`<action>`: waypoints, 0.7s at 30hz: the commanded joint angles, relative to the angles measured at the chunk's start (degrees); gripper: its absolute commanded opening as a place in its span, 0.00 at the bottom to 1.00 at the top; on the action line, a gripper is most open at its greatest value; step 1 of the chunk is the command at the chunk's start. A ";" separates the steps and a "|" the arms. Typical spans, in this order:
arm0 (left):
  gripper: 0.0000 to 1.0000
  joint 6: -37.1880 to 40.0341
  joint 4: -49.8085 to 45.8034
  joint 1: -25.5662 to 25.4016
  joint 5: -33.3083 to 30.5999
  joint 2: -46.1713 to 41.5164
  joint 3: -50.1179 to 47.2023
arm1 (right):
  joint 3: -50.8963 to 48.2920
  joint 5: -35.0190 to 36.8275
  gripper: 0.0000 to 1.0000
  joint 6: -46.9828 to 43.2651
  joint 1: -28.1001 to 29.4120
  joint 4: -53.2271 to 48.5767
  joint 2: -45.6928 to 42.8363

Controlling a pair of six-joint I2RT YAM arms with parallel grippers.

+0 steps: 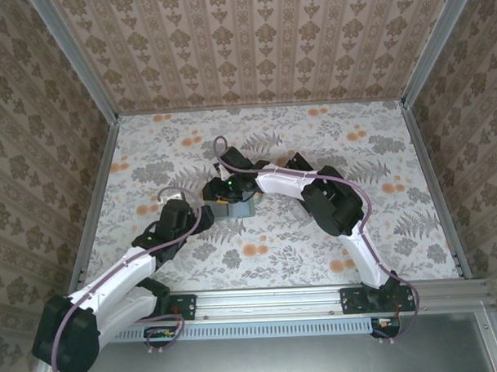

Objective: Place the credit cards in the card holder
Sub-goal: Flip over the card slot on the card holder.

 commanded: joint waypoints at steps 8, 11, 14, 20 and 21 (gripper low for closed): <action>1.00 2.92 -4.42 1.67 2.06 5.81 6.68 | -8.85 6.14 0.52 -12.13 -7.27 -12.22 -22.80; 1.00 3.94 -4.95 2.02 2.47 7.34 8.06 | -13.76 14.78 0.50 -18.36 -9.42 -20.36 -28.59; 1.00 4.50 -5.65 2.43 2.94 8.67 9.42 | -18.51 23.92 0.48 -23.42 -11.18 -25.80 -33.11; 1.00 6.05 -6.17 2.81 4.34 10.65 11.37 | -18.90 35.55 0.35 -30.85 -11.87 -31.17 -33.12; 1.00 6.24 -6.34 2.84 4.55 10.94 11.65 | -18.26 36.62 0.34 -31.57 -11.87 -31.37 -32.34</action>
